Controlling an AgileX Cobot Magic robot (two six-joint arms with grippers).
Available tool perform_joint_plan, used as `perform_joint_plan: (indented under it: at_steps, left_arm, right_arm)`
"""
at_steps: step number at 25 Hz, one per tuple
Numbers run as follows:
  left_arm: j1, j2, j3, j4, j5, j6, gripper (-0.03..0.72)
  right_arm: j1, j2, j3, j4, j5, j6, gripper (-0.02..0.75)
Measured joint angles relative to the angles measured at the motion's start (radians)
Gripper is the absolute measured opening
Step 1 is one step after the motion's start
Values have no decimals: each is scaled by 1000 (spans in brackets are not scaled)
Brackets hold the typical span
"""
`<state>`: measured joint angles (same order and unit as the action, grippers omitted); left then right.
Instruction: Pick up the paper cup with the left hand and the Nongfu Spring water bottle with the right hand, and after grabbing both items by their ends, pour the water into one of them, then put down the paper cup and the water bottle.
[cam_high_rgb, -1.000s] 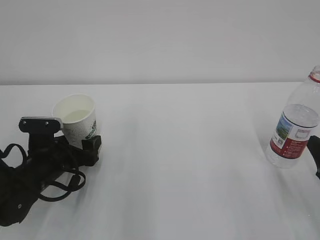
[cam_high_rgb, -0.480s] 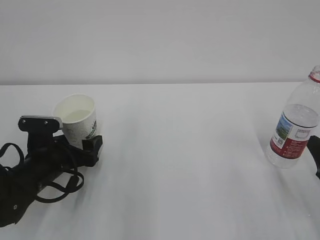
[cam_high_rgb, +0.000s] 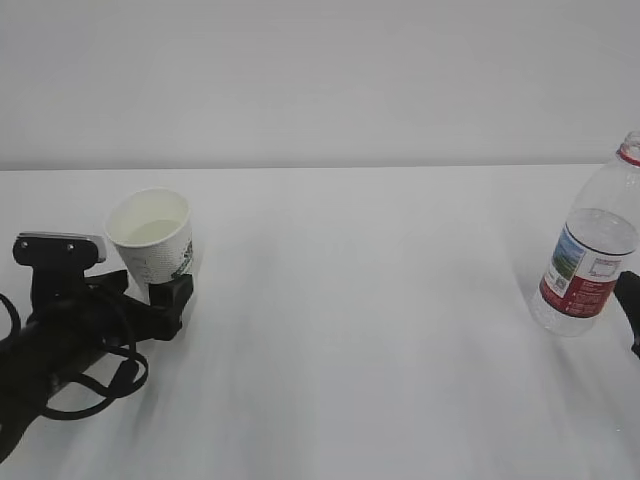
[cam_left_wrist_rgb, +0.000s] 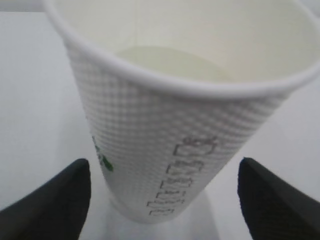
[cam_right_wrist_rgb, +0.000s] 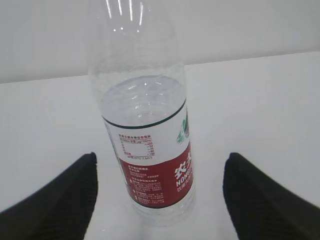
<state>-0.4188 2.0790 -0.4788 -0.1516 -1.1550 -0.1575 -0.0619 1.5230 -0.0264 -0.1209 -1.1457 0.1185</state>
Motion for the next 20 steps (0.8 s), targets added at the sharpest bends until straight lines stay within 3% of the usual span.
perform_joint_plan:
  at_steps: [11, 20]
  left_arm:
    - [0, -98, 118, 16, 0, 0, 681]
    - [0, -214, 162, 37, 0, 0, 664]
  right_arm:
    - [0, -7, 0, -25, 0, 0, 589]
    - [0, -168, 4, -34, 0, 0, 589]
